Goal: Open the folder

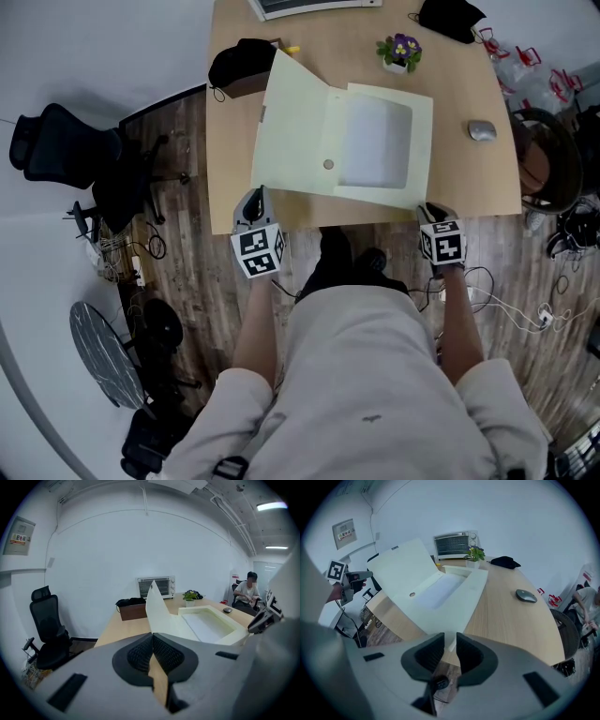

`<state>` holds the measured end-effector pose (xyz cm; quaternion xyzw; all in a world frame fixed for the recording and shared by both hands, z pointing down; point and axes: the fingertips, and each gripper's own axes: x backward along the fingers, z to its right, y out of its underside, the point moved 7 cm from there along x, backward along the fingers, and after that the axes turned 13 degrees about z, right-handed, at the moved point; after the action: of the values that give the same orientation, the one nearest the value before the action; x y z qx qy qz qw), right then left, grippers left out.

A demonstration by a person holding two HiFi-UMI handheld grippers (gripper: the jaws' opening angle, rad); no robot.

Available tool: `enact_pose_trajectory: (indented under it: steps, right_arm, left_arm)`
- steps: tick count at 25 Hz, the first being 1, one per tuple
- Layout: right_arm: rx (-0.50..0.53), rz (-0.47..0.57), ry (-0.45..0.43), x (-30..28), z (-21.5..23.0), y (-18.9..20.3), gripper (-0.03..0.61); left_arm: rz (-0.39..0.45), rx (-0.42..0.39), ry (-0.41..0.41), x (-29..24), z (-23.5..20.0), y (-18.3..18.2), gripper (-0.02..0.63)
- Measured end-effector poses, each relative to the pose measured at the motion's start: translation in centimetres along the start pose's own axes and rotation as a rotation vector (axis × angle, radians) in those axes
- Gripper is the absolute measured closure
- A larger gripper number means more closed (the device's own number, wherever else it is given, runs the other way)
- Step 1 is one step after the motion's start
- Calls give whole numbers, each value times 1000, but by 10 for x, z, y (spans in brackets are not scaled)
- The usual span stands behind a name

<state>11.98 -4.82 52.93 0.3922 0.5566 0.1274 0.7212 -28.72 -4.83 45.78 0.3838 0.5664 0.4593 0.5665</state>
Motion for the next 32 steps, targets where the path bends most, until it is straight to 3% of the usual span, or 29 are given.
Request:
enact_pose_trajectory:
  steps: [11,32]
  right_arm:
    - [-19,-12,35,0,11,-3,502]
    - [-42,-22,73,0,17,-6,511]
  left_arm:
    - [-95,15,-62,-5,-19,28,609]
    - [-228,15,-67,-16,-39,70,608]
